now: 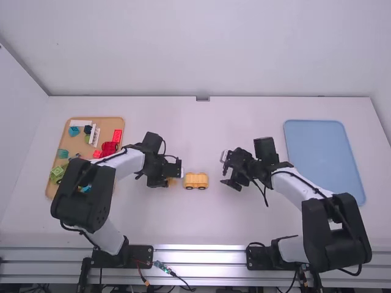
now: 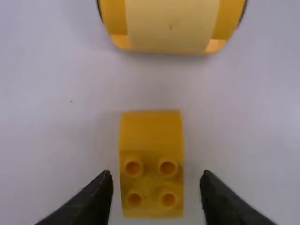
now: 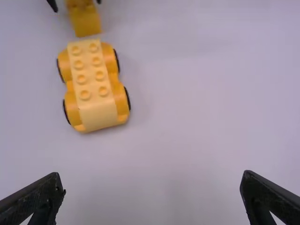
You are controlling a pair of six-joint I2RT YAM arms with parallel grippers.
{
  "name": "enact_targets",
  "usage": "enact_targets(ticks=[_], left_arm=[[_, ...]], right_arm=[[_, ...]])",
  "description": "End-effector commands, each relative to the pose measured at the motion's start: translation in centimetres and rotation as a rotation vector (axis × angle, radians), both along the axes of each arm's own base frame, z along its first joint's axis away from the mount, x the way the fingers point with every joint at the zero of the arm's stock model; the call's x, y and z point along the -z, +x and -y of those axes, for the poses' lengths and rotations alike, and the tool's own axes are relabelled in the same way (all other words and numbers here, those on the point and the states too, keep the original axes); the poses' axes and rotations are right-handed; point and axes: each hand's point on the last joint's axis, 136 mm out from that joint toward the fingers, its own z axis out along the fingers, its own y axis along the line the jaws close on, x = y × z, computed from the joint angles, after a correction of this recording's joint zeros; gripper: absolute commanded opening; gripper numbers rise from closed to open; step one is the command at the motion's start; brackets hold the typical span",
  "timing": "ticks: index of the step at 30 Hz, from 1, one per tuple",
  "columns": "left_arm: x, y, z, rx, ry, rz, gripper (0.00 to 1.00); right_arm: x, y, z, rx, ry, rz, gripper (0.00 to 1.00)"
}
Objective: Assemble lego blocks to make yellow taxi
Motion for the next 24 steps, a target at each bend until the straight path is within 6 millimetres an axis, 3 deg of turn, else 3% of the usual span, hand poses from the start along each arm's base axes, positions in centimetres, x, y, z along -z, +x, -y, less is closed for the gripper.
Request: enact_targets(ticks=[1, 2, 3, 10, 16, 17, 18, 24], left_arm=[[0.5, -0.5, -0.1, -0.013, -0.001, -0.027, 0.55], [0.5, -0.5, -0.1, -0.018, -0.001, -0.029, 0.86], [0.5, -0.5, -0.1, -0.021, -0.001, -0.03, 0.99], [0.3, 0.6, 0.1, -0.016, -0.012, 0.018, 0.99], [0.2, 0.2, 0.6, 0.014, -0.041, 0.009, 0.99], [0.1, -0.1, 1.0, 0.05, -0.063, 0.008, 0.95], [-0.1, -0.3, 1.4, 0.104, -0.096, 0.014, 0.8], [-1.4, 0.2, 2.1, 0.115, -0.255, 0.035, 0.8]], right_arm=[[-0.2, -1.6, -0.8, -0.083, 0.052, 0.022, 0.99], [-0.3, -1.6, -1.0, -0.088, 0.068, 0.029, 0.99], [-0.2, -1.7, -1.1, -0.087, 0.078, 0.032, 0.99], [-0.2, -2.6, -2.3, -0.126, 0.134, 0.064, 0.99], [0.6, -3.2, -3.8, -0.152, 0.172, 0.074, 0.99], [0.7, -3.3, -4.0, -0.168, 0.185, 0.074, 0.99], [0.8, -3.3, -4.3, -0.182, 0.203, 0.076, 0.99], [1.1, -3.2, -4.7, -0.209, 0.255, 0.072, 0.99]])
